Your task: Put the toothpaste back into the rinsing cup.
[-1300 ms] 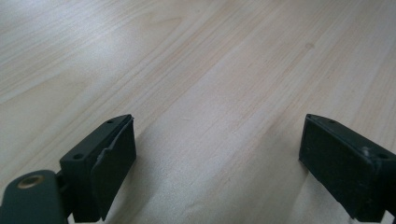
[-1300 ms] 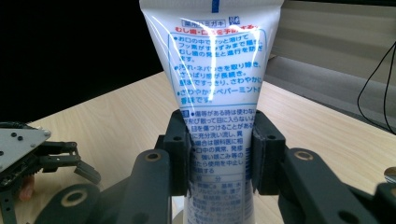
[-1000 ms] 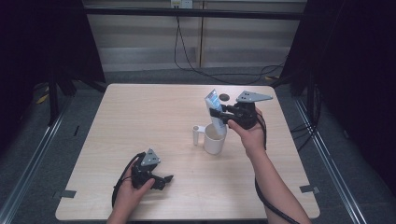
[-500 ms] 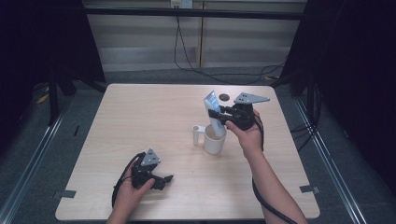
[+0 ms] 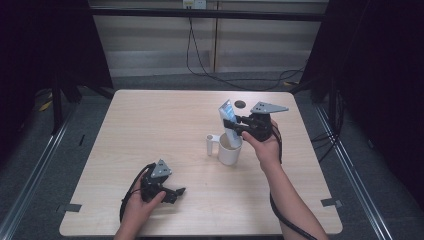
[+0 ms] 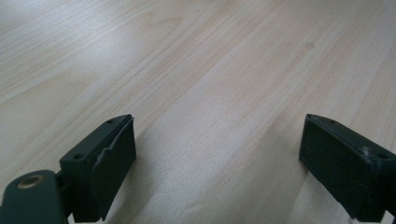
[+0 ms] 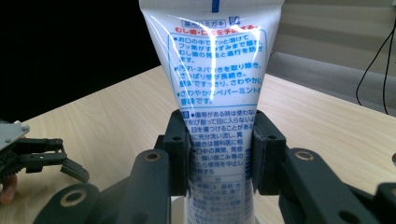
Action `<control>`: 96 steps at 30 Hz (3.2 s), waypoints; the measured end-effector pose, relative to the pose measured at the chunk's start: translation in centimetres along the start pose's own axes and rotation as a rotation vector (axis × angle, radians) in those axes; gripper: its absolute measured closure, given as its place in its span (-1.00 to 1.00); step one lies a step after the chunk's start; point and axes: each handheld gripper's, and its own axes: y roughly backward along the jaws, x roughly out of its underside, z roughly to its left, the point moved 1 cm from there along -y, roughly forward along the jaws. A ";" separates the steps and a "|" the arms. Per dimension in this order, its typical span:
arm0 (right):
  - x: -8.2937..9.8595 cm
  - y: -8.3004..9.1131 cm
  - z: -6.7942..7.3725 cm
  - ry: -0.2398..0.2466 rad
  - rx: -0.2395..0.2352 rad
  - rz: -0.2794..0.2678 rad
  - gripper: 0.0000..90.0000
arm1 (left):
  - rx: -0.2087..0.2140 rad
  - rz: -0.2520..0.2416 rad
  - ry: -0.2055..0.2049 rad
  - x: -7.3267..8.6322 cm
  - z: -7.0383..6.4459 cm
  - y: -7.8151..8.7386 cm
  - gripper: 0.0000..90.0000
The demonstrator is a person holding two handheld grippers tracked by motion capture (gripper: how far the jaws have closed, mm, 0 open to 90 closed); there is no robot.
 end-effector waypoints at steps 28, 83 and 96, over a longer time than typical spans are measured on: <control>1.7 -0.4 -0.3 -0.004 0.008 0.016 0.43 | -0.001 0.000 0.003 0.0 0.0 0.0 -0.76; 3.4 0.2 -0.1 0.059 0.018 0.108 0.31 | 0.000 0.001 0.002 0.0 0.0 0.0 -0.76; 3.7 0.3 -0.3 0.055 0.020 0.120 0.27 | -0.001 -0.002 0.005 0.0 0.0 0.0 -0.76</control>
